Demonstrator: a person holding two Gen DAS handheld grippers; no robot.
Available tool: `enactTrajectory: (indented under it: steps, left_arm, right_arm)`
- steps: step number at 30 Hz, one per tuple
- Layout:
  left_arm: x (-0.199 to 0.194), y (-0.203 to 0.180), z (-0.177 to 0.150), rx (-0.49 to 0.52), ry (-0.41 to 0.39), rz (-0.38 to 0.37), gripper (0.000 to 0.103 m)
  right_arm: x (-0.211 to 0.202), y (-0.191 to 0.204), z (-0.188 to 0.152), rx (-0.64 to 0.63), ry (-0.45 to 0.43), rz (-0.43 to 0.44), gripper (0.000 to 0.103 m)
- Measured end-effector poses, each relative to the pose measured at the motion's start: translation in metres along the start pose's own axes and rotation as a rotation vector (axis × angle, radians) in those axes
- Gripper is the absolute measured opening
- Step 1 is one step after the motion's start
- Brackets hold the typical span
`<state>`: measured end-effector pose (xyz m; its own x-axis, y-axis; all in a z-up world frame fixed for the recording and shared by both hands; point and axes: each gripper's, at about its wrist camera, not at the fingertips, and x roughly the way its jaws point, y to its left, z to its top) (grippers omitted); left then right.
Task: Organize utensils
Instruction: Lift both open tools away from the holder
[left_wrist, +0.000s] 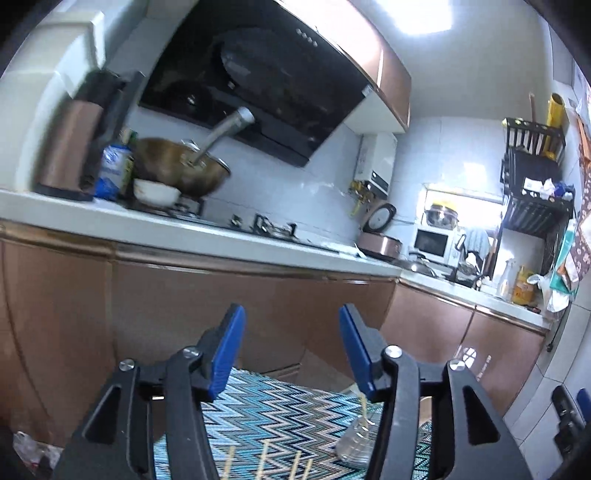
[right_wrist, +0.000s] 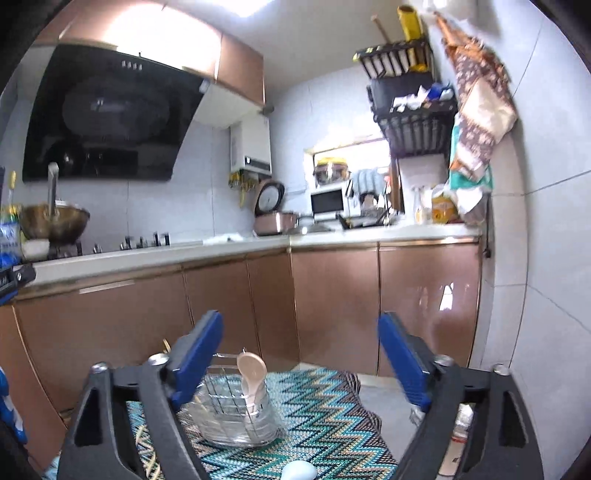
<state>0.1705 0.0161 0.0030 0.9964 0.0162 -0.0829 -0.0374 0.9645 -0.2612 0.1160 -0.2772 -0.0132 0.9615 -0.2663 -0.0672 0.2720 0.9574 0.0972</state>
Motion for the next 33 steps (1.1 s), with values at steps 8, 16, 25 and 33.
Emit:
enactTrajectory:
  steps: [8,16,25,33]
  left_arm:
    - [-0.070,0.049,0.036,-0.037,-0.051,0.036,0.061]
    - [-0.089,0.080,0.038,-0.069,0.002,0.058,0.062]
    - [-0.058,0.085,0.011,-0.040,0.150,0.057,0.062]
    - [-0.021,0.084,-0.026,-0.029,0.279,0.064,0.062]
  right_arm:
    - [-0.062,0.008,0.031,0.018,-0.069,0.053,0.103]
    - [-0.079,0.009,0.038,0.048,-0.042,0.122,0.103]
    - [-0.059,0.000,0.015,0.068,0.074,0.150,0.103]
    - [-0.016,-0.021,-0.031,0.136,0.242,0.161,0.103]
